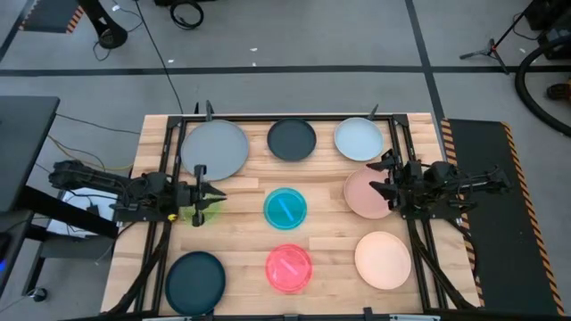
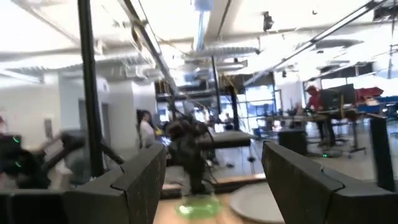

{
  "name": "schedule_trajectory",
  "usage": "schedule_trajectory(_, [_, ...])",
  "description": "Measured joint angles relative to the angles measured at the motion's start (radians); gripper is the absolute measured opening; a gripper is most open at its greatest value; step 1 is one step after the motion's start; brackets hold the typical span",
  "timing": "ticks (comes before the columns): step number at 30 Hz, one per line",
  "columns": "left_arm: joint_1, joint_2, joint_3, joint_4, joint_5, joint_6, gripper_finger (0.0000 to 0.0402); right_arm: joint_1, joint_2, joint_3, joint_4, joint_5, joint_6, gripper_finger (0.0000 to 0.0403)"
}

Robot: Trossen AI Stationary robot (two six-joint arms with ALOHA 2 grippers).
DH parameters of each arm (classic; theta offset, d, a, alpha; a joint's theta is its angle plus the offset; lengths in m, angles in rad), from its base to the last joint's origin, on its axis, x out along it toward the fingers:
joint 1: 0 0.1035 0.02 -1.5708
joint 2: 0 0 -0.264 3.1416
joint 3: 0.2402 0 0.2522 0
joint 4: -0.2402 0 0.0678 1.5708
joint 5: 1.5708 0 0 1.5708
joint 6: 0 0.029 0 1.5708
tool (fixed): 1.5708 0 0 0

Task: Stack plastic plates
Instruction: Stack the blue plate on the pink plate

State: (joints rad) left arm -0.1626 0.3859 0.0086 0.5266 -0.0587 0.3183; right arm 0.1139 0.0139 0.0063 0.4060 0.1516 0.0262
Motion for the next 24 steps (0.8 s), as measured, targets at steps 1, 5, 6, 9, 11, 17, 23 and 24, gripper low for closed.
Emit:
schedule_trajectory(1, [-0.003,0.000,0.000,0.000,0.008,-0.100,0.0052,0.000,0.000,0.000,0.001,-0.025,0.020,0.0270])
schedule_trajectory(5, [-0.005,0.000,0.000,0.000,0.008,-0.269,0.0052,0.009,0.029,0.000,-0.002,-0.182,0.144,0.0270])
schedule_trajectory(6, [-0.005,0.000,0.000,0.000,0.008,-0.291,0.0052,0.016,0.045,0.000,0.000,-0.221,0.179,0.0270])
schedule_trajectory(9, [-0.005,0.000,0.000,0.020,0.009,-0.392,0.0053,0.051,0.111,0.000,0.035,-0.286,0.279,0.0270])
schedule_trajectory(11, [-0.005,0.000,0.000,0.053,0.009,-0.520,0.0053,0.087,0.168,0.000,0.094,-0.278,0.341,0.0270])
schedule_trajectory(17, [-0.004,-0.001,0.000,0.155,0.007,-0.777,0.0052,0.216,0.396,0.000,0.385,-0.106,0.413,0.0270])
schedule_trajectory(23, [-0.004,0.000,0.000,0.152,-0.033,-0.703,0.0052,0.273,0.678,0.042,0.481,0.073,0.370,0.0270])
schedule_trajectory(24, [-0.004,0.000,0.000,0.153,-0.053,-0.703,0.0052,0.281,0.737,0.067,0.474,0.101,0.375,0.0270])
